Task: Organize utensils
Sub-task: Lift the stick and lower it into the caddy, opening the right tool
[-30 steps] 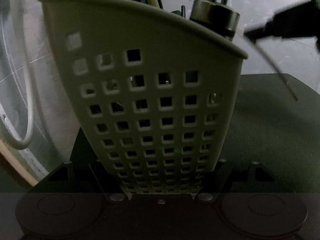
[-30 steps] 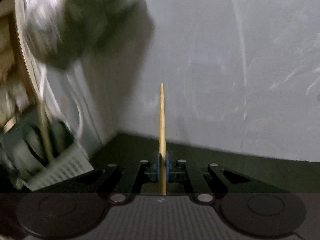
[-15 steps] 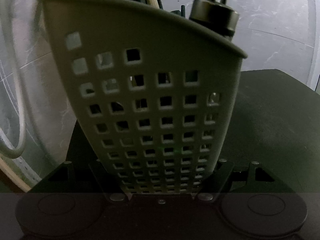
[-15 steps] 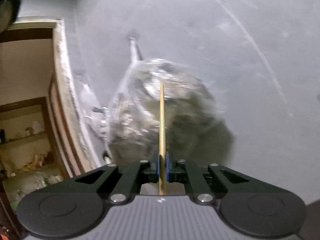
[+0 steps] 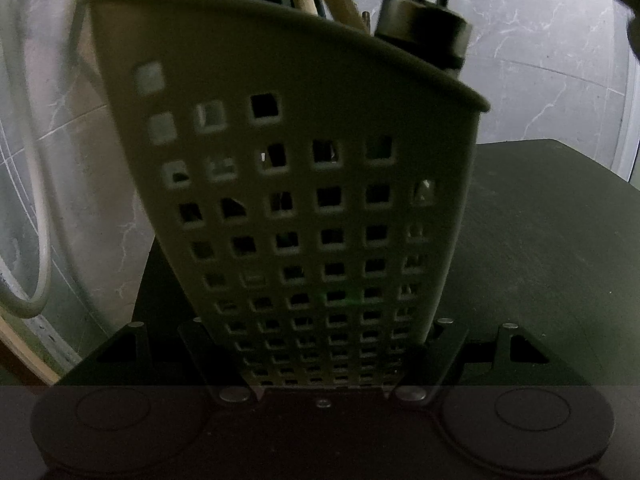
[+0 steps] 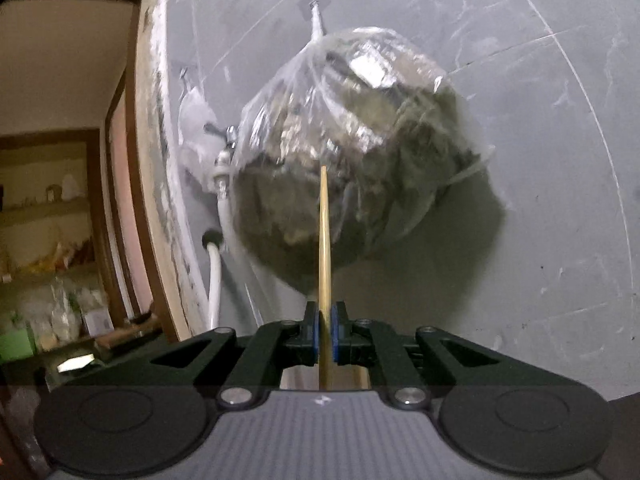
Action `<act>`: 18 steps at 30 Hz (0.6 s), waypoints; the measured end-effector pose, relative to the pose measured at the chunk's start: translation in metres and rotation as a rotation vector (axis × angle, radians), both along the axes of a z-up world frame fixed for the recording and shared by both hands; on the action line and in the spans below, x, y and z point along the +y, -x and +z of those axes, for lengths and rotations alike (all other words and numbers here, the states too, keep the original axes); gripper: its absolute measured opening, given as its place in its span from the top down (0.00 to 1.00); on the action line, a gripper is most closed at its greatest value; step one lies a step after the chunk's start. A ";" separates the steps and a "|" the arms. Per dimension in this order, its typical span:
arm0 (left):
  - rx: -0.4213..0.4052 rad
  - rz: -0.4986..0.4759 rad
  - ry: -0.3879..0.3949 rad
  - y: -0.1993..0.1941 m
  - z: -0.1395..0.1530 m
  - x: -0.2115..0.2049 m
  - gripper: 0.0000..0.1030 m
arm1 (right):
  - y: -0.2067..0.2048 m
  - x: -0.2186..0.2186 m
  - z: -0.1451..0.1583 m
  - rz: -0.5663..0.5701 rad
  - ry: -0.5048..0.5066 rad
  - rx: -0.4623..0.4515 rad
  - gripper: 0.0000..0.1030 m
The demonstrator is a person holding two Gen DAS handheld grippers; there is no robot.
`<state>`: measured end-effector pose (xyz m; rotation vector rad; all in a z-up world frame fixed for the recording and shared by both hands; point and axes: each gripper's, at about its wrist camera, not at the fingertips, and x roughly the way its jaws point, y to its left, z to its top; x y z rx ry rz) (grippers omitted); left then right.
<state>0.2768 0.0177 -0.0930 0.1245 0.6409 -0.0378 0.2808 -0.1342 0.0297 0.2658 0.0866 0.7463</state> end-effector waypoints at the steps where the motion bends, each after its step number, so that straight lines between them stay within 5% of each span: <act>1: -0.001 -0.001 -0.002 0.000 -0.001 0.000 0.26 | 0.002 0.001 -0.003 0.001 0.010 -0.004 0.93; 18: -0.006 0.005 -0.012 0.004 0.000 -0.005 0.25 | 0.028 -0.008 -0.034 0.018 0.143 0.005 0.90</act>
